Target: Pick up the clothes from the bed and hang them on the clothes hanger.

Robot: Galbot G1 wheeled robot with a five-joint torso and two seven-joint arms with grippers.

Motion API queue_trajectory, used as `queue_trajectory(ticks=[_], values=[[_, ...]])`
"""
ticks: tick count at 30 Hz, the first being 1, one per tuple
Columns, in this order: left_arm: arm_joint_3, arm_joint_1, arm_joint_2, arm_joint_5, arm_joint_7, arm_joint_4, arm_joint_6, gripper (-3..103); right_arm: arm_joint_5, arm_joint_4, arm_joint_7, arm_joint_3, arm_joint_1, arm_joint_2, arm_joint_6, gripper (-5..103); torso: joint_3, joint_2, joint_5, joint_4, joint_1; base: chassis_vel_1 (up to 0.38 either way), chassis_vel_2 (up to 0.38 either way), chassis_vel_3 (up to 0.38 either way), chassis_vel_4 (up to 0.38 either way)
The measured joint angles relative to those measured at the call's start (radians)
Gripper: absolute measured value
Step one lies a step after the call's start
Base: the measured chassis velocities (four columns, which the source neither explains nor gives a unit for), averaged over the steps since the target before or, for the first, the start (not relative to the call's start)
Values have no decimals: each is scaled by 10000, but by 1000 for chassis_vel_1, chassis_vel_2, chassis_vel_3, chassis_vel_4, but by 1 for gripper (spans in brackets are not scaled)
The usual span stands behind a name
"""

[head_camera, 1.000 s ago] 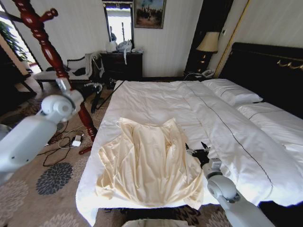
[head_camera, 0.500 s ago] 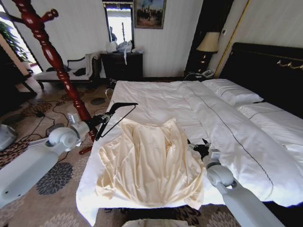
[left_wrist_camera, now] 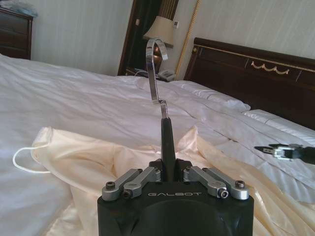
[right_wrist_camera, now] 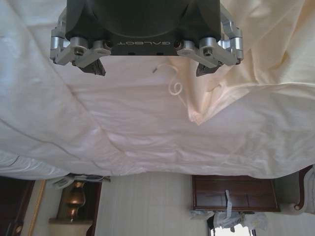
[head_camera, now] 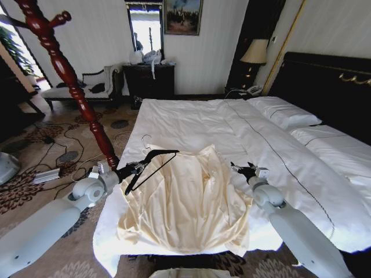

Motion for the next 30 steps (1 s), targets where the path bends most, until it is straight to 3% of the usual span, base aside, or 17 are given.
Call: queue_trajectory(ticks=[4,14,24,30], values=[[-118,389,-80,98,-42,-271,-15,14,436,-860,-286,-974,1321,105,-45,100,0,0,-2,-1,-1,0,0,0,0],[-321,662,-266,218,-274,-611,-32,14,319,-3314,-1046,-2285,3530,797,152,100,0,0,-4,2,0,0,0,0,0],[-611,1016,-340,235,-325,-817,-18,14,292,-3307,-1017,-1780,2992,743,31,100,0,0,-1,-3,-2,0,0,0,0],[-476,964,-510,312,-412,-828,0,14,1144,-2215,-707,-1056,1977,224,-824,100,-2,0,-3,-3,-2,0,0,0,0]])
